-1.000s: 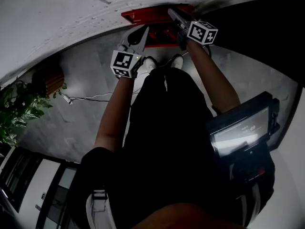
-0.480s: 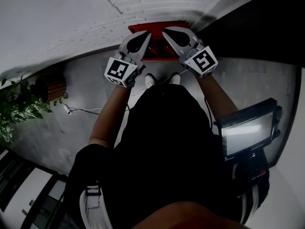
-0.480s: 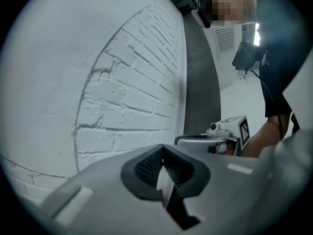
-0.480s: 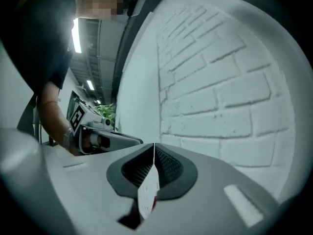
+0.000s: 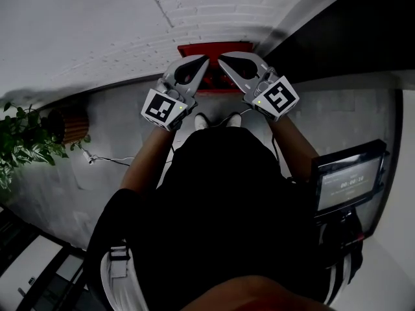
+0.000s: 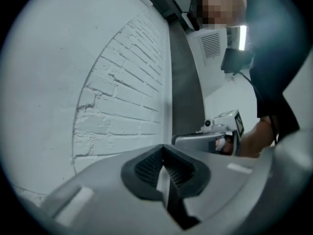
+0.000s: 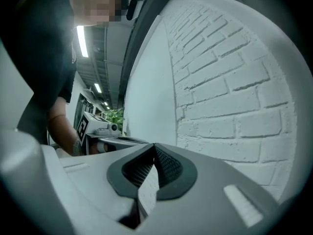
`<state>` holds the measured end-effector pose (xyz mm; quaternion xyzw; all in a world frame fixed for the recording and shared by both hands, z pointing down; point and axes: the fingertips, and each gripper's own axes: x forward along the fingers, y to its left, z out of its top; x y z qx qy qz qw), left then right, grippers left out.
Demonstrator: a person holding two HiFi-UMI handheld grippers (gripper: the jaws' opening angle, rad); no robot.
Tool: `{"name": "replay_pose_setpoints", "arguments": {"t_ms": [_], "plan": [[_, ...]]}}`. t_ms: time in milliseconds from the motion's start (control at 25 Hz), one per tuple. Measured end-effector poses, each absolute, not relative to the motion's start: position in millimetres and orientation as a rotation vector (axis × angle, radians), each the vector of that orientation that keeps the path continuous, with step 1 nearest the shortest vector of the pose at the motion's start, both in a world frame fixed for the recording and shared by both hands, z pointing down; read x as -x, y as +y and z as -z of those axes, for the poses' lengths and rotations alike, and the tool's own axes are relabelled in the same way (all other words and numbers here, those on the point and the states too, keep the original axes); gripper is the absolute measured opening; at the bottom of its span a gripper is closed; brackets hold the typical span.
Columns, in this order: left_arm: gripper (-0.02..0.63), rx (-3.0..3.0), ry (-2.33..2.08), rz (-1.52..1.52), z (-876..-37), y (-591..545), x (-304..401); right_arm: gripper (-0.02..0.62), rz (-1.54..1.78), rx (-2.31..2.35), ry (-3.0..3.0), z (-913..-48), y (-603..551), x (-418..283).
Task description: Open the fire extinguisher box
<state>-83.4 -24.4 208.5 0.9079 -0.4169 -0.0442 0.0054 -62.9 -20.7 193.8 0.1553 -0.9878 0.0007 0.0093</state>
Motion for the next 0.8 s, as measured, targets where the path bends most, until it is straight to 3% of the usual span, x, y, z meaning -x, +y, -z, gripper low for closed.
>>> {"name": "replay_pose_setpoints", "arguments": {"t_ms": [800], "plan": [[0.000, -2.842, -1.302, 0.075, -217.4, -32.1, 85.1, 0.009, -0.130, -0.553, -3.113, -206.8, -36.1, 57.4]]}}
